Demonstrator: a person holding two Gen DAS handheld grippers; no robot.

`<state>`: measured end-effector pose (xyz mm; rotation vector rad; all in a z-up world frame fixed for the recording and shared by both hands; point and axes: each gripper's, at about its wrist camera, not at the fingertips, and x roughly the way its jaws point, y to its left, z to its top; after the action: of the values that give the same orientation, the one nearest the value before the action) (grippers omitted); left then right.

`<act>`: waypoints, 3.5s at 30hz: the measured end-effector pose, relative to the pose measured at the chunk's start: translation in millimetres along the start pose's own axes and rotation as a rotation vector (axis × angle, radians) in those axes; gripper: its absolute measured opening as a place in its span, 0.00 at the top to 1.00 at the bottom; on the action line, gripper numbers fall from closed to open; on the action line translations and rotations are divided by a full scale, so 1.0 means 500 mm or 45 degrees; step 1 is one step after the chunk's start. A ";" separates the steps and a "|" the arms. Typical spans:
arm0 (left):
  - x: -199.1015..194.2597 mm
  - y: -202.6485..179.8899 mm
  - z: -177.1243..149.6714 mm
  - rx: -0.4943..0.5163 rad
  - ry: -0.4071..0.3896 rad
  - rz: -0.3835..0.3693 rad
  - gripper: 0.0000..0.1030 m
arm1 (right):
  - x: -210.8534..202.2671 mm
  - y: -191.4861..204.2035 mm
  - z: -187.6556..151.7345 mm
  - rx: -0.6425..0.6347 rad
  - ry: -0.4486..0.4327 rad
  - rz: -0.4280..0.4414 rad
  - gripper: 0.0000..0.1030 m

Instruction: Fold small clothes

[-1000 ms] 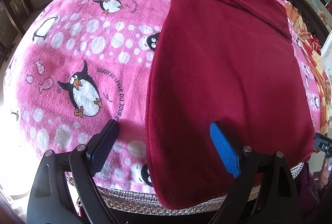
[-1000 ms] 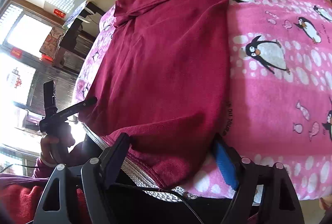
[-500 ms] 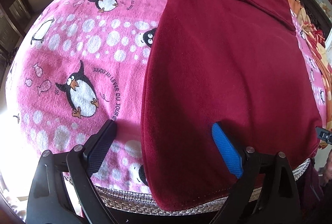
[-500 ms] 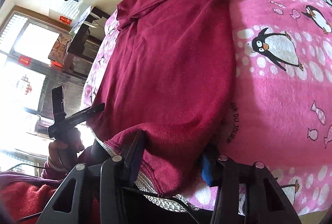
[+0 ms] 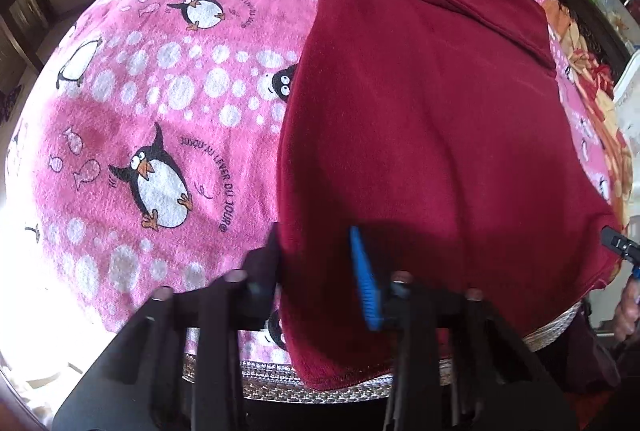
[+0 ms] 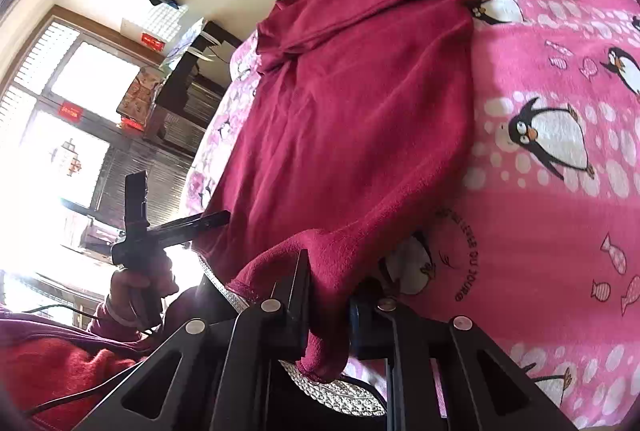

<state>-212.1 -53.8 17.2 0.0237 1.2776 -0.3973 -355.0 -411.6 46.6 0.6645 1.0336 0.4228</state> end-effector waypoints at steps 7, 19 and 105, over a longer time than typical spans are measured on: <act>-0.025 0.007 0.019 -0.051 0.007 -0.139 0.92 | -0.024 0.016 0.049 -0.040 -0.087 0.035 0.91; -0.079 -0.002 0.158 -0.051 -0.200 -0.207 0.92 | -0.047 0.019 0.168 -0.045 -0.261 -0.046 0.93; -0.055 -0.029 0.585 -0.067 -0.456 -0.418 0.23 | 0.009 -0.025 0.573 -0.265 -0.423 -0.288 0.60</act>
<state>47.8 -128.6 133.0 -0.2934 0.9356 -0.6196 -98.6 -505.0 134.0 0.4080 0.7267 0.2088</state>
